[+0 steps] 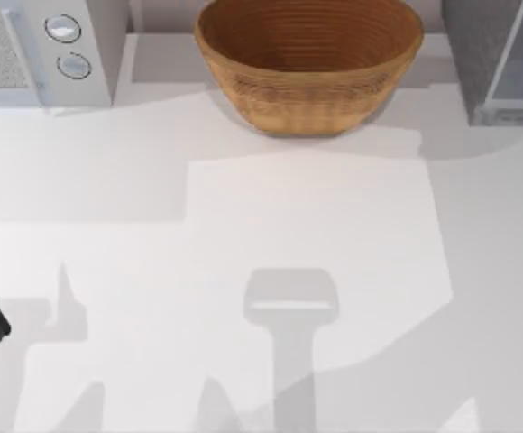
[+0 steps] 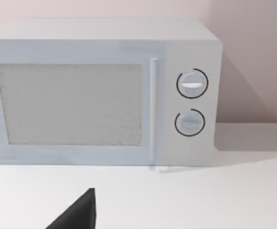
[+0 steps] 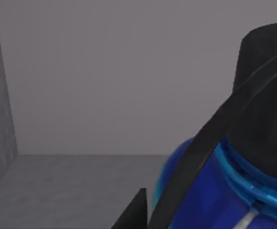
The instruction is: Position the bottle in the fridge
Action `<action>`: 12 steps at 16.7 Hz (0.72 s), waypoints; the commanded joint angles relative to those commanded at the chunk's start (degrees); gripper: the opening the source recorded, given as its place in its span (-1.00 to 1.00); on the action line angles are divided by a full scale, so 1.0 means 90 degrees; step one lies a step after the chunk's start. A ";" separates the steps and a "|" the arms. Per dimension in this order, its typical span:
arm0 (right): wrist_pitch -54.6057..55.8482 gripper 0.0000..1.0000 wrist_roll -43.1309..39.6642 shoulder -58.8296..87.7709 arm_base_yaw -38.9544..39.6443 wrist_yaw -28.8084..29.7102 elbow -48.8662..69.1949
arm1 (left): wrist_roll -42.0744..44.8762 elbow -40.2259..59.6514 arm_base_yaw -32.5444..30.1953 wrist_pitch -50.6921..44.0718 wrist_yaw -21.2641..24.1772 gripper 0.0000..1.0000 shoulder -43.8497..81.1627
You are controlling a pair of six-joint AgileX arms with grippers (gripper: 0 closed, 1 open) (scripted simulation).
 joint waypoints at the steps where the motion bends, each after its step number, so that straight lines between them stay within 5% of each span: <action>1: -0.0139 -0.98 -0.0005 0.0152 0.0025 0.0032 0.0282 | 0.0000 0.0000 0.0000 0.0000 0.0000 1.00 0.0000; 12: -0.0915 -0.98 -0.0034 0.0985 0.0178 0.0200 0.1855 | 0.0000 0.0000 0.0000 0.0000 0.0000 1.00 0.0000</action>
